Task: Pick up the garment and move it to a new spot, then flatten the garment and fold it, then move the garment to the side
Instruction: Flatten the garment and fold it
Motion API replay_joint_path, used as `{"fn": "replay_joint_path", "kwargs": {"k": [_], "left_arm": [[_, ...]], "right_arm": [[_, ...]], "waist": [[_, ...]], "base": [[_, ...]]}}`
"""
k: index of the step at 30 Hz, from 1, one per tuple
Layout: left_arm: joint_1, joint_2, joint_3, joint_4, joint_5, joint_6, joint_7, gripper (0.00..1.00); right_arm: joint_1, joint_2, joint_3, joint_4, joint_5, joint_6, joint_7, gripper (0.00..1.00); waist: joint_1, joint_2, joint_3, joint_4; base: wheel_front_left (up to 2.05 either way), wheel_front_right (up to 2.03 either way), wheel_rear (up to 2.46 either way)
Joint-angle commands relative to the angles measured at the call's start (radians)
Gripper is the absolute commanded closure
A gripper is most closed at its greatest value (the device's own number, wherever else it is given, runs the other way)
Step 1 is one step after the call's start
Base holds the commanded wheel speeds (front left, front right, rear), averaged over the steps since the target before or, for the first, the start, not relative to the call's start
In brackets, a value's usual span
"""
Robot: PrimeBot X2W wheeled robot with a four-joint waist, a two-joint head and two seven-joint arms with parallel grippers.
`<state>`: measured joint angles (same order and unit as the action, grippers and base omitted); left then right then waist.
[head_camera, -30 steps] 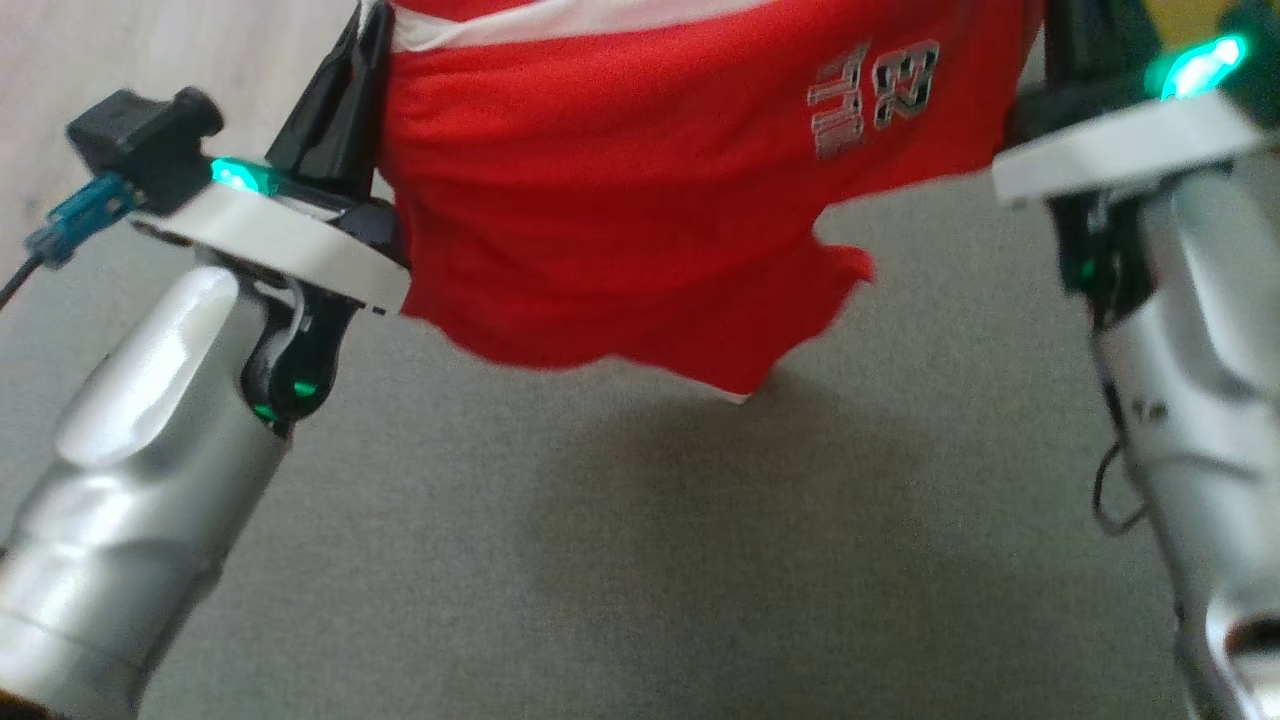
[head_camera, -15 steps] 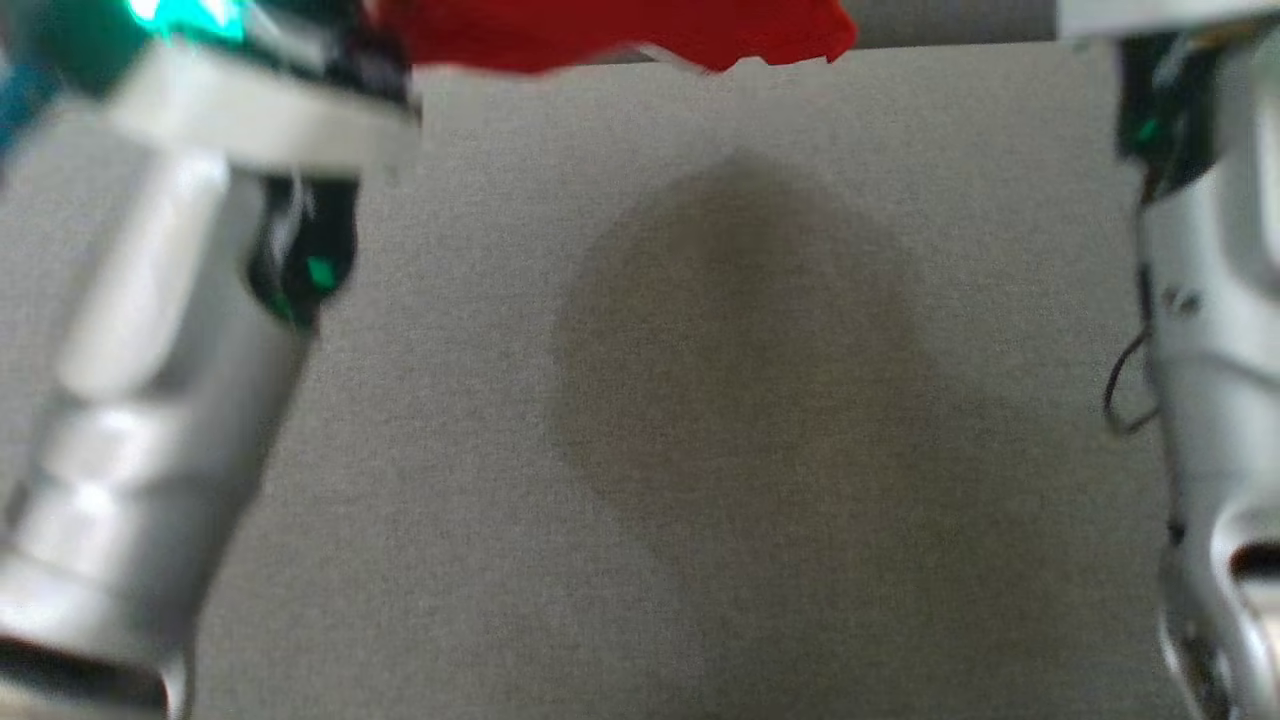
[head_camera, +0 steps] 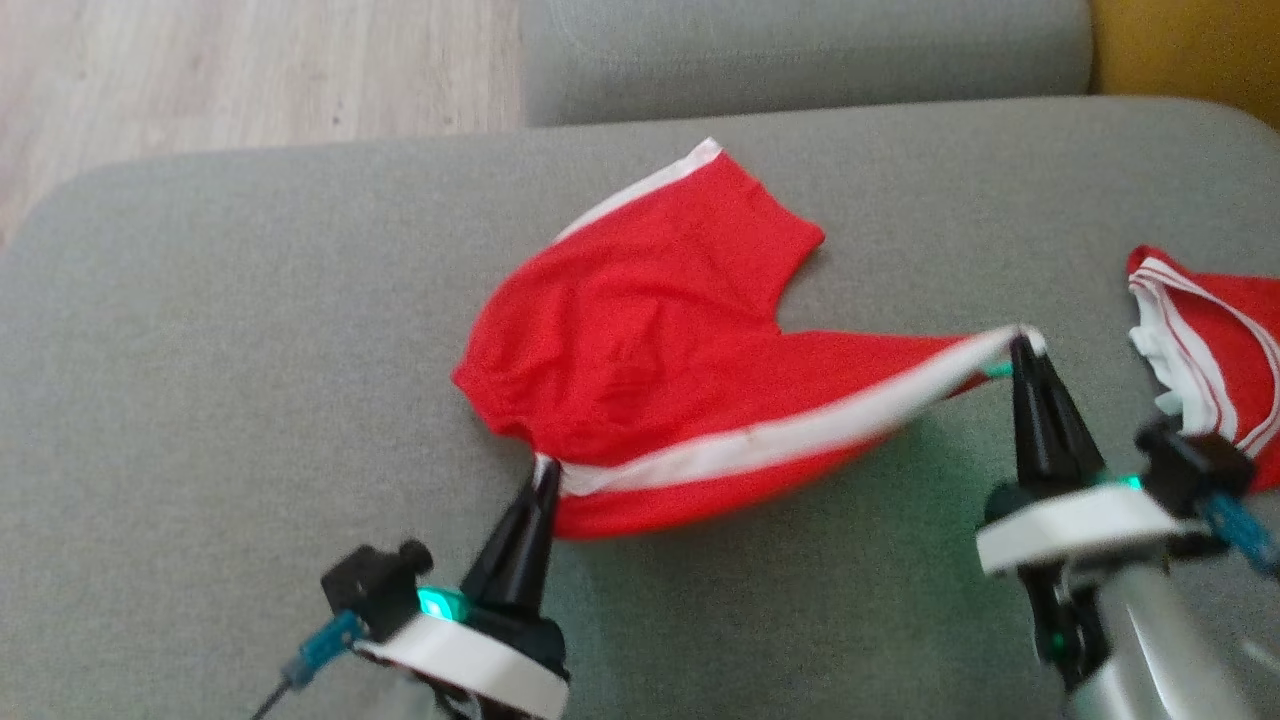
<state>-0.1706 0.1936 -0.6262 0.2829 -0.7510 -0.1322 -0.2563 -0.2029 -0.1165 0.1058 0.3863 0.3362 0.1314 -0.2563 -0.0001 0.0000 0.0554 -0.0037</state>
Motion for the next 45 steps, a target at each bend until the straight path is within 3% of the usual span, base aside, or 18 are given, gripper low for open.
{"fn": "replay_joint_path", "kwargs": {"k": [1,10,16,27,35,36,37,38,39,45], "left_arm": [[-0.024,0.001,0.030,-0.055,0.014,0.002,-0.005,1.00],[0.103,-0.039,0.053,-0.151,-0.010,0.002,-0.005,1.00],[0.024,-0.051,0.037,-0.167,-0.004,0.002,-0.005,1.00],[-0.223,-0.133,0.119,-0.026,-0.087,0.002,-0.005,1.00],[-0.335,-0.143,0.098,0.077,-0.227,0.002,-0.005,1.00],[-0.348,-0.143,0.093,0.088,-0.240,0.002,-0.005,0.85],[-0.361,-0.143,0.085,0.098,-0.242,0.002,-0.005,0.53],[-0.368,-0.143,0.078,0.110,-0.254,0.002,-0.005,0.00],[-0.374,-0.143,0.075,0.120,-0.262,0.002,-0.005,0.00],[-0.347,-0.143,0.074,0.172,-0.240,0.002,-0.005,0.00]], "right_arm": [[-0.005,0.006,0.005,-0.057,0.007,-0.001,-0.005,1.00],[0.117,0.004,-0.080,-0.182,0.014,-0.001,-0.005,1.00],[-0.018,-0.036,-0.045,-0.172,-0.013,-0.001,-0.005,1.00],[-0.460,-0.067,0.073,0.146,-0.129,-0.001,0.063,1.00],[-0.691,-0.035,0.035,0.429,-0.272,-0.001,0.058,1.00],[-0.710,-0.030,0.019,0.458,-0.290,-0.001,0.053,1.00],[-0.727,-0.026,-0.001,0.486,-0.310,-0.001,0.047,0.73],[-0.741,-0.020,-0.016,0.512,-0.330,-0.001,0.041,0.05],[-0.749,-0.013,-0.034,0.538,-0.347,-0.001,0.038,0.00],[-0.733,0.005,-0.126,0.630,-0.439,-0.001,0.010,0.00]], "waist": [[0.0001,0.0000,-0.026,0.004],[0.0001,0.0000,-0.060,0.030],[0.0001,0.0000,0.008,0.087],[0.0001,0.0000,0.199,0.229],[0.0001,0.0000,0.295,0.287],[0.0001,0.0000,0.303,0.291],[0.0001,0.0000,0.309,0.293],[0.0001,0.0000,0.313,0.294],[0.0001,0.0000,0.315,0.295],[0.0001,0.0000,0.306,0.286]], "base": [[0.00,0.00,0.00],[0.00,0.00,0.00],[0.00,0.00,0.00],[0.00,0.00,0.00],[0.00,0.00,0.00],[0.00,0.00,0.00],[0.00,0.00,0.00],[0.00,0.00,0.00],[0.00,0.00,0.00],[0.00,0.00,0.00]]}}
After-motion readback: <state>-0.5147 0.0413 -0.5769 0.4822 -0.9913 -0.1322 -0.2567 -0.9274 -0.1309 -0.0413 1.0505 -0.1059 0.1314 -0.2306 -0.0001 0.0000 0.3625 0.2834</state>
